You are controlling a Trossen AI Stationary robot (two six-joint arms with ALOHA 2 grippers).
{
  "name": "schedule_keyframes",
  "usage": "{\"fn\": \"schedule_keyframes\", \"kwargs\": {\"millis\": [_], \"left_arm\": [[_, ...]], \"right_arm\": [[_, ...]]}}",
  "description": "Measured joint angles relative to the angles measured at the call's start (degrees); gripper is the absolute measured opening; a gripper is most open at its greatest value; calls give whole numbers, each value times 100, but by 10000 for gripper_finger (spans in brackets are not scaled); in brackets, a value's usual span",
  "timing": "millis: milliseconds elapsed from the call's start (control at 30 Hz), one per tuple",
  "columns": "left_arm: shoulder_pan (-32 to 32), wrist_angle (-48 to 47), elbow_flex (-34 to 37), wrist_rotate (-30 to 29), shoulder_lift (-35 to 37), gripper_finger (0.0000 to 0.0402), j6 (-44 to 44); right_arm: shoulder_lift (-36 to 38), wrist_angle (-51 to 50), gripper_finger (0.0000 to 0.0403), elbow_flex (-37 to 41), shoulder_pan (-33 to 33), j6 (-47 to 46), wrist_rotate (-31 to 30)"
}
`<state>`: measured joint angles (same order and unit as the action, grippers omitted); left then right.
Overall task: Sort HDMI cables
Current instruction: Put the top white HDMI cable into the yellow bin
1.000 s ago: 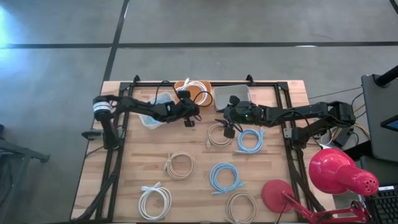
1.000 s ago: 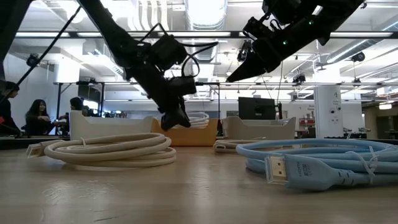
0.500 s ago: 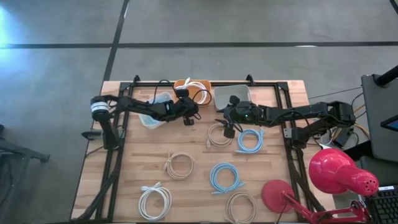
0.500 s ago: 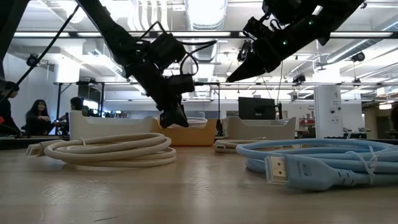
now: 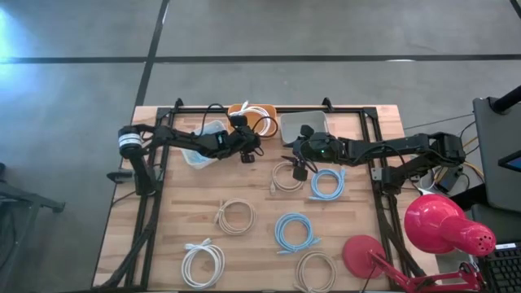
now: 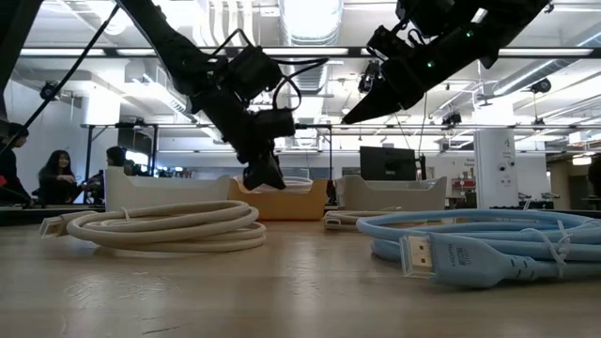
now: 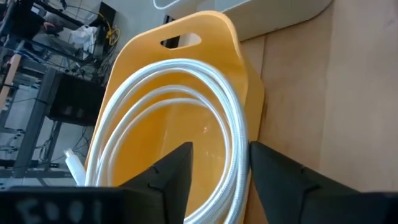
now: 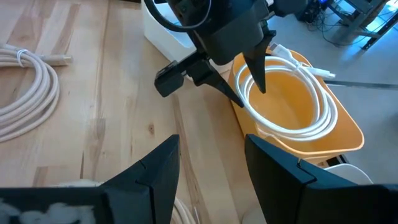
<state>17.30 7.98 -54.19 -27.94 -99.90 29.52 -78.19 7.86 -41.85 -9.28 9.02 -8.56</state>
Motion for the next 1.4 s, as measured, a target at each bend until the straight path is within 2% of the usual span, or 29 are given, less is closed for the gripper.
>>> {"fn": "schedule_keyframes", "kwargs": {"millis": [133, 233, 533, 767, 900, 1100, 1267, 1400], "left_arm": [[0, -6, 0, 20, 0, 160, 0], [2, -13, 0, 36, 0, 137, 13], [31, -13, 0, 43, 0, 11, 26], [141, 3, 2, -365, 0, 11, 31], [174, 32, 4, -393, -2, 5, 31], [185, 245, 8, -462, -2, 8, 55], [188, 606, 9, -892, -2, 4, 139], [188, 841, 11, -973, -2, 4, 237]], "right_arm": [[0, -2, 178, 0, -1, 4, 0], [0, -4, 178, 0, 0, 2, 2], [0, -8, 178, 0, 0, 8, 0], [0, -11, 178, 0, 0, 13, 2], [0, -11, 178, 0, 0, 14, 0], [0, -11, 178, 0, 0, 15, 0], [0, -11, 178, 0, 0, 15, 0], [0, -11, 178, 0, -1, 15, 0]]}}
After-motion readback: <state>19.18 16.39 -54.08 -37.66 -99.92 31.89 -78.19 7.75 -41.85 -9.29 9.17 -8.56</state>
